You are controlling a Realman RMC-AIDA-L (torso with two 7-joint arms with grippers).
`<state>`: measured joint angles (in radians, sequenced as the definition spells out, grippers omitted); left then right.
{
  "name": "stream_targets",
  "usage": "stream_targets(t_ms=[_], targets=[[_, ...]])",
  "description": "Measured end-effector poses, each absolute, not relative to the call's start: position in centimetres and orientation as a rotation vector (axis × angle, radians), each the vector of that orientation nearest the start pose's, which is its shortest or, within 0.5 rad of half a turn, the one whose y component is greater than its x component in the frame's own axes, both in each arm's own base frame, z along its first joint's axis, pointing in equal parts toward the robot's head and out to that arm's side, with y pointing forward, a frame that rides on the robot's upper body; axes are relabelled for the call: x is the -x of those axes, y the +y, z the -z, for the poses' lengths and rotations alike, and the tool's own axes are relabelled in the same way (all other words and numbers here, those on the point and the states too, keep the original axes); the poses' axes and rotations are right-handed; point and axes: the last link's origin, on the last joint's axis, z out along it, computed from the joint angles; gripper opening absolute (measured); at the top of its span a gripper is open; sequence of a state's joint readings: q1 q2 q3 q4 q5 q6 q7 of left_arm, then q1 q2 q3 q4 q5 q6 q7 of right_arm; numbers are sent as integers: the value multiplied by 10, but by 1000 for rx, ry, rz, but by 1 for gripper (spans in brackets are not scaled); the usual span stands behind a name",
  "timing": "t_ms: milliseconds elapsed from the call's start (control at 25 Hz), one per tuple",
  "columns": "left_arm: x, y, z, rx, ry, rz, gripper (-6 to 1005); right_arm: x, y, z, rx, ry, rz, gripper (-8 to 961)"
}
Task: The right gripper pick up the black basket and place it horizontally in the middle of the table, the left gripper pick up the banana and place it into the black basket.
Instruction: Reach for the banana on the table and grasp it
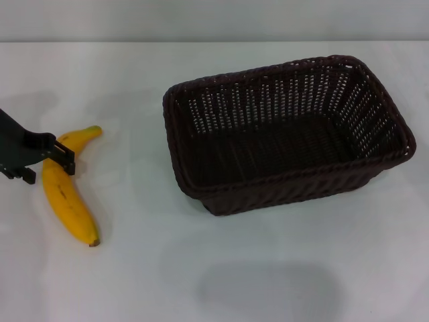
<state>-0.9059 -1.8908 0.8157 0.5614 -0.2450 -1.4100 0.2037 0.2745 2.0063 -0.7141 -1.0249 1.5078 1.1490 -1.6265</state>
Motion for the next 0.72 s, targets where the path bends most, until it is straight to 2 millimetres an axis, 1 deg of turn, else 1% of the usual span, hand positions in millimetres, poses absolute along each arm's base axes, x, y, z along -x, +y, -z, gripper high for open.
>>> stream_targets(t_ms=[160, 400, 520, 600, 640, 680, 720], targets=[[284, 407, -57, -2478, 2575, 596, 761, -320, 346, -146, 1976, 632, -610, 666], [285, 407, -57, -2514, 2537, 619, 598, -322, 344, -145, 1977, 643, -611, 666], [282, 408, -58, -2539, 2503, 619, 539, -323, 344, -145, 1976, 645, -611, 666], [277, 410, -61, -2547, 2492, 603, 500, -323, 344, -145, 1975, 645, -611, 666], [272, 413, -67, -2560, 2479, 581, 503, -323, 343, -145, 1974, 646, -611, 665], [259, 417, -82, -2590, 2441, 518, 506, -323, 343, -145, 1974, 646, -611, 665], [259, 417, -82, -2590, 2441, 518, 510, -323, 343, -145, 1973, 646, -612, 665]])
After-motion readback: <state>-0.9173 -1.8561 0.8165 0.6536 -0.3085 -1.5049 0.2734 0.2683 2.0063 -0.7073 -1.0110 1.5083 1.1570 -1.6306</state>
